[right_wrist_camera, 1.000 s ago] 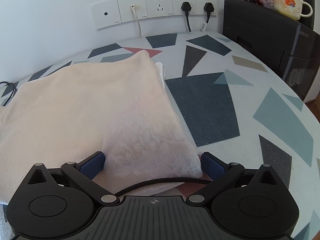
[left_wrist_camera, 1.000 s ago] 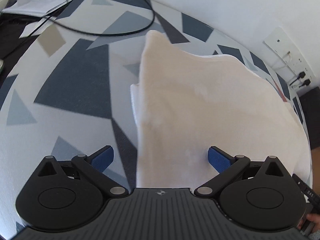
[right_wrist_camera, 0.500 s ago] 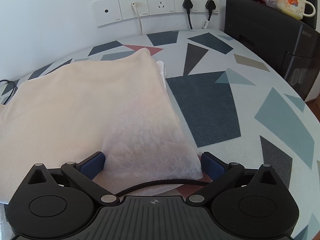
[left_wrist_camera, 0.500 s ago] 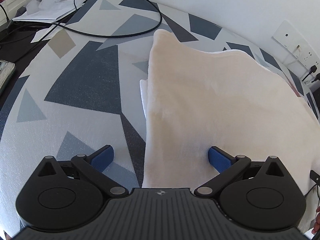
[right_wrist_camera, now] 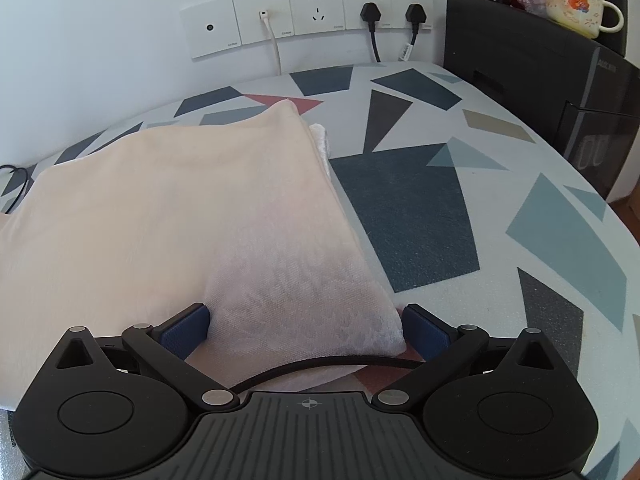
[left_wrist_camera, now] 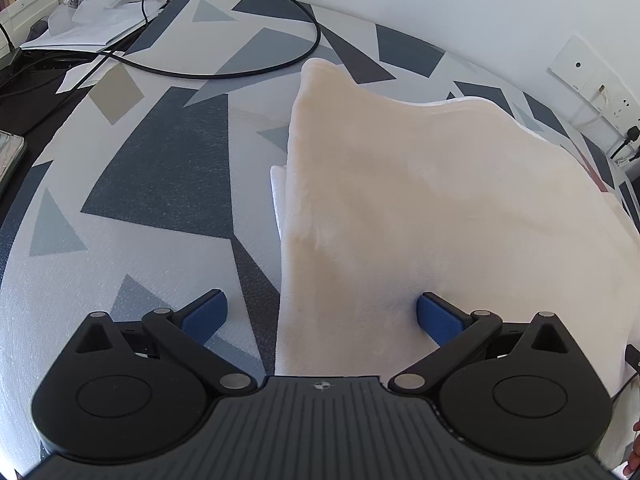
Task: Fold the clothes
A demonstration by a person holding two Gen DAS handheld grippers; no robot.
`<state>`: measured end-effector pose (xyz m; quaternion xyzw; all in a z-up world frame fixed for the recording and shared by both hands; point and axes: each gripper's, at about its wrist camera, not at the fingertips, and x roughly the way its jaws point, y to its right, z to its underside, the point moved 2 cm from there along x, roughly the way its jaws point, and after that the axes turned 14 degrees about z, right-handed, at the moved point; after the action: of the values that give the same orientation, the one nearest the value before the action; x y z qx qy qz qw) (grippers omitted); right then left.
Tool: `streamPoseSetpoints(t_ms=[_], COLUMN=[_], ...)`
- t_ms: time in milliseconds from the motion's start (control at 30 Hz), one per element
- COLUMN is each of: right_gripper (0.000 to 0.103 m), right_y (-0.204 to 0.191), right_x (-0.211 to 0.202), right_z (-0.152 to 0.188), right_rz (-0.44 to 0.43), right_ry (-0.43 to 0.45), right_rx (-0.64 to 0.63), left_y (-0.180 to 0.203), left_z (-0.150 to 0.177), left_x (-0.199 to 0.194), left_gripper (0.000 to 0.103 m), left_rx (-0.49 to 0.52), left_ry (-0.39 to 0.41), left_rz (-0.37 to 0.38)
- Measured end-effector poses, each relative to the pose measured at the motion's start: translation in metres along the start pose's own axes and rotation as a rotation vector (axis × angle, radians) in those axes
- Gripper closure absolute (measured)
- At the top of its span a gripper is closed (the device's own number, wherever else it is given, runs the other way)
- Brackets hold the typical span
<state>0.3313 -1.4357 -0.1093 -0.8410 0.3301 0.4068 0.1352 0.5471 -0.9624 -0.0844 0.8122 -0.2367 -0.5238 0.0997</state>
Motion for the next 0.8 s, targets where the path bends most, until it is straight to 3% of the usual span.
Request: streamPoseSetpoints(t_ms=[600,800], right_gripper=[0.001,0.001], right_y=[-0.0013,-0.0015], right_x=[-0.0011,-0.0006], right_z=[0.0007,-0.0018], right_rz=[0.001,0.001], right_ry=[0.003,-0.013], right_rx=[0.003,0.0], left_y=[0.0045,0.0061], left_z=[0.0023,-0.0017], left_x=[0.0021,0.0046], left_gripper=[0.0,0.0], left_rx=[0.056,0.075], left_ry=[0.039,0.018], left_rz=[0.004,0.011])
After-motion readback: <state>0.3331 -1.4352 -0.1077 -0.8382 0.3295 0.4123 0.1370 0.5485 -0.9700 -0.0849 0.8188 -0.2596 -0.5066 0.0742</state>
